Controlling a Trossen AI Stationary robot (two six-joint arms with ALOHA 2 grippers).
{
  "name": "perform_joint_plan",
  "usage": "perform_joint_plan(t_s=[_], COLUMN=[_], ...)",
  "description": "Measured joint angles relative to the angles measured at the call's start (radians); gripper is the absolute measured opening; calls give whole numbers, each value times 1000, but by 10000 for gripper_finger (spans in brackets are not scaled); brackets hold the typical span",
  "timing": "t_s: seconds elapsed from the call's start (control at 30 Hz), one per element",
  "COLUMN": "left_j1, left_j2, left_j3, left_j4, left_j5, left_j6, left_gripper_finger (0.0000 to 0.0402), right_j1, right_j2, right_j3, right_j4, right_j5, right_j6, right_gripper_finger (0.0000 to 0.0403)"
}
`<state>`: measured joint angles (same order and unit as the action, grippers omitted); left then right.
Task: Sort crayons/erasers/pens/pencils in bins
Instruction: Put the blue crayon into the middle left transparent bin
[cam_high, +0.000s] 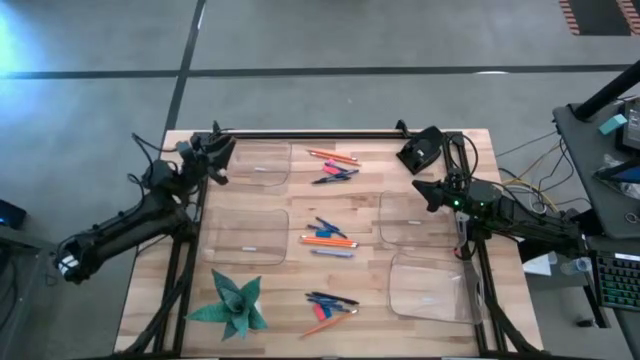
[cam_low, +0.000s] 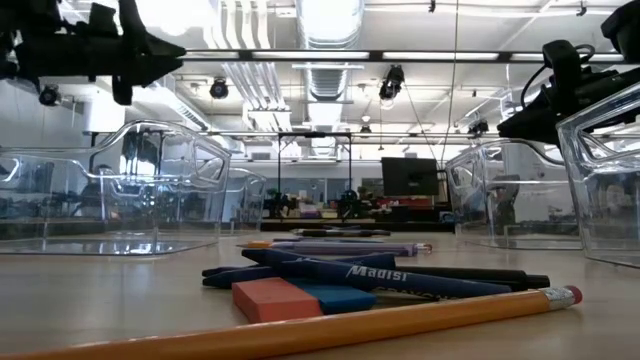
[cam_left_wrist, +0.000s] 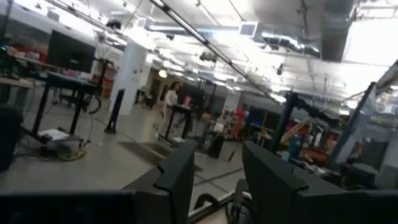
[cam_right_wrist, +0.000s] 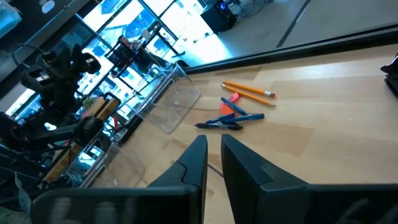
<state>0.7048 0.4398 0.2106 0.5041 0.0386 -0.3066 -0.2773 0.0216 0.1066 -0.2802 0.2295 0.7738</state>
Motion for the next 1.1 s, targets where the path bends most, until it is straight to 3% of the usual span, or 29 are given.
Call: perform_joint_plan(t_s=[0.5,1.1], left_j1=[-13,-150], left_j2=[473,998], left_j3=[353,796], left_j4=[-123,-142], left_j5=[188,162], left_j6=[7,0], left_gripper_finger=[123,123], right_j1=[0,0], right_j2=[0,0], right_j3=[0,0], right_j4=[0,0], right_j5=[0,0], right_j6=[0,0], right_gripper_finger=[38,38])
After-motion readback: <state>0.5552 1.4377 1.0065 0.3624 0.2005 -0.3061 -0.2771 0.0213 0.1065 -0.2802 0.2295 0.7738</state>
